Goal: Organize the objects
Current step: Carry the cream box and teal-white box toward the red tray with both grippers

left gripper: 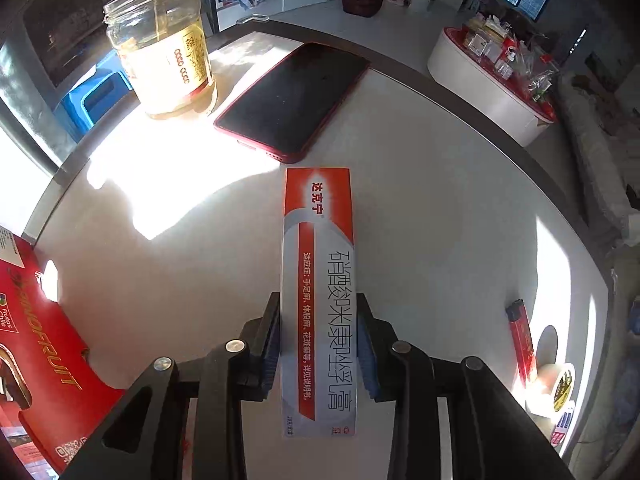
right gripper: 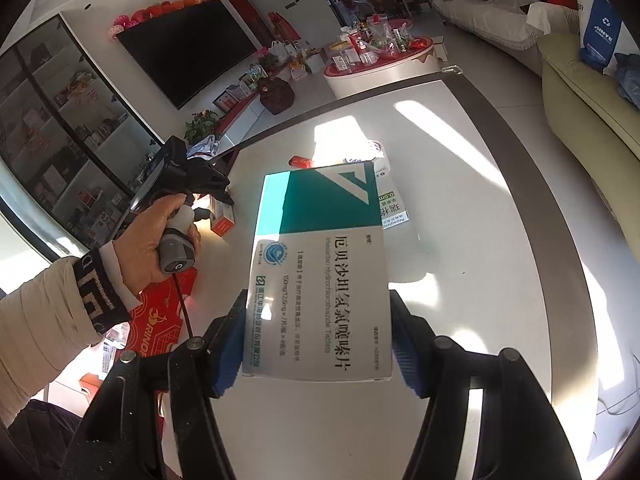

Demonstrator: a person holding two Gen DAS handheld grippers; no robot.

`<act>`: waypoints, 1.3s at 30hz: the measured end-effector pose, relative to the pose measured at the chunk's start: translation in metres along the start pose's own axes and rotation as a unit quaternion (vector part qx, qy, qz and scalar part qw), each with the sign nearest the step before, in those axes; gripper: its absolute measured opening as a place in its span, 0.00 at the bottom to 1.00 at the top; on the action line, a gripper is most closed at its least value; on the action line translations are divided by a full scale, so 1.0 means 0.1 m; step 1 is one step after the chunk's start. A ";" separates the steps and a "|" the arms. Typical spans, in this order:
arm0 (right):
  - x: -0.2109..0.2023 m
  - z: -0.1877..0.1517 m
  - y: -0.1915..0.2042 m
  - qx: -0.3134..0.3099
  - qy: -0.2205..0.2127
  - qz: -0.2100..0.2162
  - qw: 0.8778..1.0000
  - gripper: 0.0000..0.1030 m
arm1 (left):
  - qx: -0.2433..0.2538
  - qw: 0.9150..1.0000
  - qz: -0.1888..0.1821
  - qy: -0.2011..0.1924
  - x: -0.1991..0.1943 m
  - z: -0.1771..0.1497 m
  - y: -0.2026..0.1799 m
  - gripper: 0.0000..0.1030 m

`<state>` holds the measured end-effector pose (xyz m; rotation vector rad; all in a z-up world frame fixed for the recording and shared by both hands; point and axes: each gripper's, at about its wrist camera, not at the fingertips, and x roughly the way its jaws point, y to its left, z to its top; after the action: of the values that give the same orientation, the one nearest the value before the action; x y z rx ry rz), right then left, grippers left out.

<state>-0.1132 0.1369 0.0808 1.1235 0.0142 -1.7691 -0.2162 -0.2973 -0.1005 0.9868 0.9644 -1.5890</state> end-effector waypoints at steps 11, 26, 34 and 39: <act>-0.28 -0.21 0.10 0.044 -0.030 0.004 0.999 0.62 | 0.227 0.961 -0.093 -0.131 -1.49 -1.37 -0.16 0.34; -0.64 -0.69 1.13 0.003 -0.033 0.030 0.999 0.62 | 0.240 0.930 -0.070 -0.270 -2.74 -2.00 1.10 0.34; -0.60 -0.81 1.85 -0.056 -0.020 0.040 0.997 0.62 | 0.191 0.945 -0.072 -0.257 -2.77 -1.82 1.74 0.34; -0.59 -0.84 2.06 -0.069 -0.015 0.040 0.997 0.62 | 0.184 0.947 -0.075 -0.251 -2.75 -1.81 1.89 0.34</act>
<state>0.0986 0.1161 0.1673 0.9848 0.0716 -1.6860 0.0420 -0.0761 0.0692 0.6994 0.4022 -2.0651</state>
